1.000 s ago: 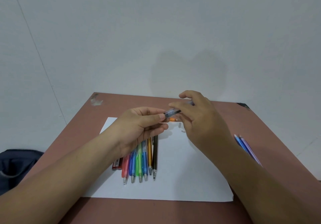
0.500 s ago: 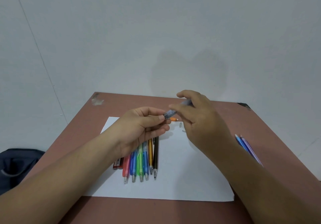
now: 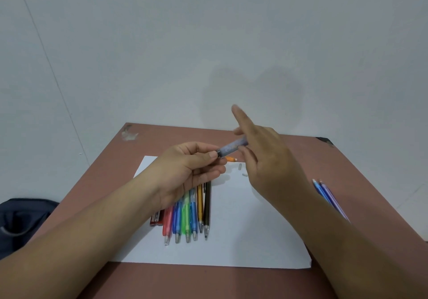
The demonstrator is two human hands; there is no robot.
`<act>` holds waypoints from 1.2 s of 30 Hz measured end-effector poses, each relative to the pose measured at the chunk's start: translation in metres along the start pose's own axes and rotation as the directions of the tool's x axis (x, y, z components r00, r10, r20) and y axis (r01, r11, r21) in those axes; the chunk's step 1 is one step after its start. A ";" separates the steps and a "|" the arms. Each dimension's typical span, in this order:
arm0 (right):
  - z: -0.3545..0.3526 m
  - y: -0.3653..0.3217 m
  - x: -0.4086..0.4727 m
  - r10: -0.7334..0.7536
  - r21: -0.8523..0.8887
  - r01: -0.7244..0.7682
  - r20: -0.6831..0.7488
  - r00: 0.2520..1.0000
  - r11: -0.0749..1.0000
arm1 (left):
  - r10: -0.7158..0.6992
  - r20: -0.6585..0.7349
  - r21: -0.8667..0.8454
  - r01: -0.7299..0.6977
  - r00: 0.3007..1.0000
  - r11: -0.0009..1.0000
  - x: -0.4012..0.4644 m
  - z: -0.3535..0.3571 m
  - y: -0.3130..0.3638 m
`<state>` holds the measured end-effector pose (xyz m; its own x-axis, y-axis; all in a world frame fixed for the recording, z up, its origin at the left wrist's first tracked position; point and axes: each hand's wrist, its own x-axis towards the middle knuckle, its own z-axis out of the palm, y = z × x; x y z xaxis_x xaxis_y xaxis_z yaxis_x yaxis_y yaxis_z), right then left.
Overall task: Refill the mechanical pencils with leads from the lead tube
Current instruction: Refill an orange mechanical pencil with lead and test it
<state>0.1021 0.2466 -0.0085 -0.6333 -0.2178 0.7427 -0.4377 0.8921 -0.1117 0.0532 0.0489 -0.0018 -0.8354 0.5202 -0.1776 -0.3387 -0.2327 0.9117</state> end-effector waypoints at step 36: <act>-0.004 -0.004 0.000 0.124 0.120 -0.139 0.124 0.985 0.983 | -0.026 -0.027 -0.019 0.026 0.999 0.999 0.001 0.000 0.001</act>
<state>0.1060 0.2446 -0.0057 -0.7566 -0.1528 0.6358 -0.4188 0.8599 -0.2917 0.0520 0.0490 -0.0013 -0.8377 0.5035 -0.2116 -0.3685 -0.2350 0.8995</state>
